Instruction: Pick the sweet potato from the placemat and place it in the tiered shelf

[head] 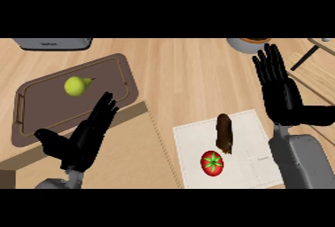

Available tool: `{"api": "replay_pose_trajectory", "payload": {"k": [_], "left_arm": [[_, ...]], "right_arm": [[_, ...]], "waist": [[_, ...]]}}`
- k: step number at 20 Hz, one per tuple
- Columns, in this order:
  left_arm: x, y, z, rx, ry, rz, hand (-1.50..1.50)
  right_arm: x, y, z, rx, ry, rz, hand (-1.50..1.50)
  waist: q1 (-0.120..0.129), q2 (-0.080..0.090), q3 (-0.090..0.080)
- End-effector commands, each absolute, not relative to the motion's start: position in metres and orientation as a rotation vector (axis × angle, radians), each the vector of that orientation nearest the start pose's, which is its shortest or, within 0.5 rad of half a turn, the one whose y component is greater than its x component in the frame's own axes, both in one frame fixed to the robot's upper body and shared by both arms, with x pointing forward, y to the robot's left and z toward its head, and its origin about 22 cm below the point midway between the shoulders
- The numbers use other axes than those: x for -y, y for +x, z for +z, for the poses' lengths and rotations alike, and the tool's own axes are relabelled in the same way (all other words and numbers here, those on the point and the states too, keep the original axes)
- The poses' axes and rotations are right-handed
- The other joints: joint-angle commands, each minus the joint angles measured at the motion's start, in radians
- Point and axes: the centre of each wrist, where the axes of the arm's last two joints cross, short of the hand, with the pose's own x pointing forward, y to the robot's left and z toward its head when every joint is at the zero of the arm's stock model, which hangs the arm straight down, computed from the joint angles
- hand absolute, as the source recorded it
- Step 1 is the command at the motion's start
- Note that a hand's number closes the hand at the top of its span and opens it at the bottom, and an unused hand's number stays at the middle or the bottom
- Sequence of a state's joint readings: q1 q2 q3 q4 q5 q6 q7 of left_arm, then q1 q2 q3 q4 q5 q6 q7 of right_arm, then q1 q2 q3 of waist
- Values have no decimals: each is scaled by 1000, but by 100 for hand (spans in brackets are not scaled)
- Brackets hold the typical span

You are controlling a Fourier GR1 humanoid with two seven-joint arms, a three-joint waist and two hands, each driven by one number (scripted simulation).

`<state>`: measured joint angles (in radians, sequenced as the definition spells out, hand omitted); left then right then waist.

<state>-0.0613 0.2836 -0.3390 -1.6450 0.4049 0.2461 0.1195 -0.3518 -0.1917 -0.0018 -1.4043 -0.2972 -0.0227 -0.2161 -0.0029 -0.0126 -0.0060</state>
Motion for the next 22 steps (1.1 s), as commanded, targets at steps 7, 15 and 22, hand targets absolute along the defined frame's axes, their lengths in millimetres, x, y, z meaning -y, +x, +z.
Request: {"api": "replay_pose_trajectory", "payload": {"k": [7, 15, 22], "left_arm": [[-256, 264, 54, 1539, 67, -50, 0], [-282, 303, 92, 1540, 107, -32, 0], [-282, 293, 69, 1528, 95, -55, 0]], "right_arm": [[317, 342, 124, 1692, -875, 659, 150], [207, 319, 155, 1618, -460, 594, -150], [146, 314, 179, 1233, -578, 906, -150]], "waist": [[-20, 3, -25], [-17, 7, 5], [-1, 2, 1]]}}
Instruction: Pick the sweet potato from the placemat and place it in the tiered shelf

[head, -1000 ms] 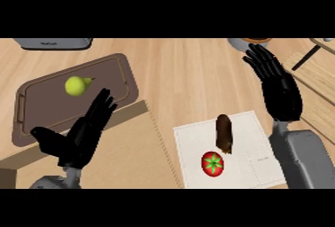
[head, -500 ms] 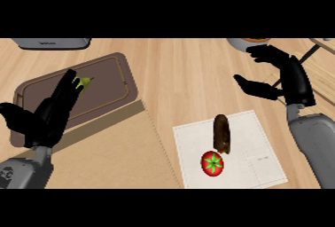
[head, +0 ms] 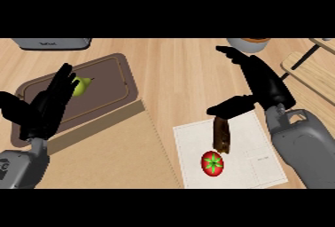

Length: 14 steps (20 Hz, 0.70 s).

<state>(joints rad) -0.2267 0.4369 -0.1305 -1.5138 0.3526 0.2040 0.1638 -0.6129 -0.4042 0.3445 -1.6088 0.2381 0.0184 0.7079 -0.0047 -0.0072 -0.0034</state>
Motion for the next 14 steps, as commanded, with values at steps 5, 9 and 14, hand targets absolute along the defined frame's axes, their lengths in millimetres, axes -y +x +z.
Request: {"api": "replay_pose_trajectory", "payload": {"k": [5, 9, 14], "left_arm": [[-269, 291, 60, 1514, 61, -77, 0], [-272, 305, 76, 1531, 76, -95, 0], [-268, 297, 57, 1515, 73, -58, 0]], "right_arm": [[120, 315, 166, 899, -942, 1290, -150], [83, 318, 158, 747, -1153, 1447, -150], [39, 308, 132, 662, -1141, 1459, -150]], "waist": [[27, -3, -7], [42, 7, -6], [23, 4, 0]]}}
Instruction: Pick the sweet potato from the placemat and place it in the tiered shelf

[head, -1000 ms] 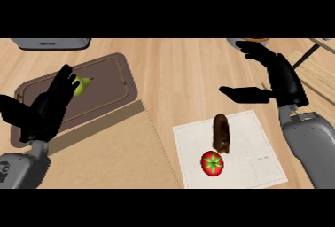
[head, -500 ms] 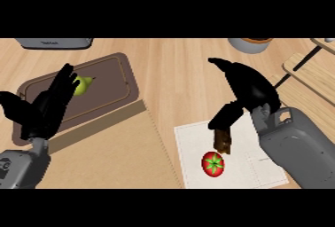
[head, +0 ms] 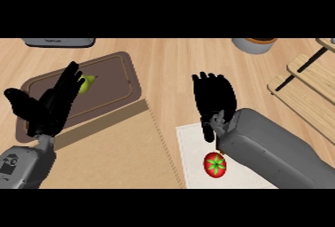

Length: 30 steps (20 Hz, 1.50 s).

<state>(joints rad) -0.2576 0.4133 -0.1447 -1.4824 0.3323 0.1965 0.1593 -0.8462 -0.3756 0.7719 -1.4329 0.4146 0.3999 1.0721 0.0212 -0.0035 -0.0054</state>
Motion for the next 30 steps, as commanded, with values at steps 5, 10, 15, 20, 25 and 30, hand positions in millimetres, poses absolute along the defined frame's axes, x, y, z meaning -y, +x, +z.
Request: {"api": "replay_pose_trajectory", "payload": {"k": [5, 10, 15, 20, 25, 30], "left_arm": [[-267, 304, 67, 1524, 99, -64, 0], [-269, 301, 62, 1527, 100, -54, 0], [-292, 299, 66, 1509, 82, -53, 0], [-276, 304, 55, 1514, 96, -46, 0], [-284, 305, 77, 1516, 96, -43, 0], [-273, 307, 68, 1525, 110, -40, 0]], "right_arm": [[20, 309, 109, 574, -1144, 1496, -150], [37, 332, 77, 355, -1253, 1542, -150], [14, 321, 62, 313, -1269, 1559, -150], [28, 327, 69, 293, -1274, 1588, -150], [29, 323, 55, 260, -1267, 1561, -150], [29, 308, 42, 282, -1274, 1545, -150]], "waist": [[-15, 1, 3], [-12, 3, 2], [-12, -1, 3], [-36, -1, 4], [-31, -2, 4], [-38, -1, 5]]}}
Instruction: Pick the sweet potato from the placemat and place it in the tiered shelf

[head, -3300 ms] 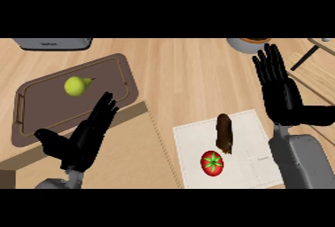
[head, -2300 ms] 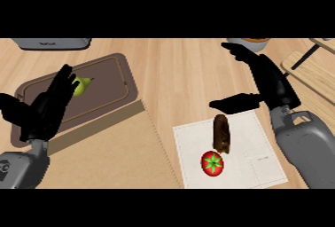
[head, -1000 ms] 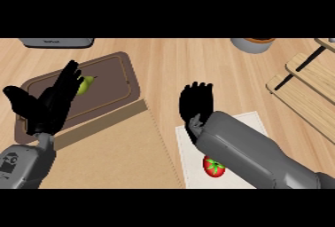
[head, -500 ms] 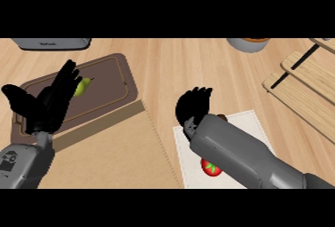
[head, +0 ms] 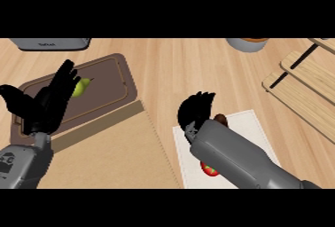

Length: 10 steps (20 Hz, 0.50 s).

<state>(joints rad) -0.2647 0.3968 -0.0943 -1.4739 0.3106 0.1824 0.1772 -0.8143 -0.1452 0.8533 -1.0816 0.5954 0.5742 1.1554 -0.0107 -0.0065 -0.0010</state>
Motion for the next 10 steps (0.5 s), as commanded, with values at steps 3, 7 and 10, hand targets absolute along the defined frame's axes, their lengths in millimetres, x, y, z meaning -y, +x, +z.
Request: {"api": "replay_pose_trajectory", "payload": {"k": [3, 7, 10], "left_arm": [[-279, 302, 66, 1536, 107, -51, 0], [-276, 292, 65, 1515, 76, -51, 0], [-281, 295, 70, 1516, 78, -68, 0]], "right_arm": [[40, 314, 43, 286, -1278, 1525, -150], [39, 303, 39, 264, -1279, 1540, -150], [42, 304, 20, 256, -1267, 1531, -150]], "waist": [[2, 3, 0], [6, 1, 0], [10, 5, 1]]}}
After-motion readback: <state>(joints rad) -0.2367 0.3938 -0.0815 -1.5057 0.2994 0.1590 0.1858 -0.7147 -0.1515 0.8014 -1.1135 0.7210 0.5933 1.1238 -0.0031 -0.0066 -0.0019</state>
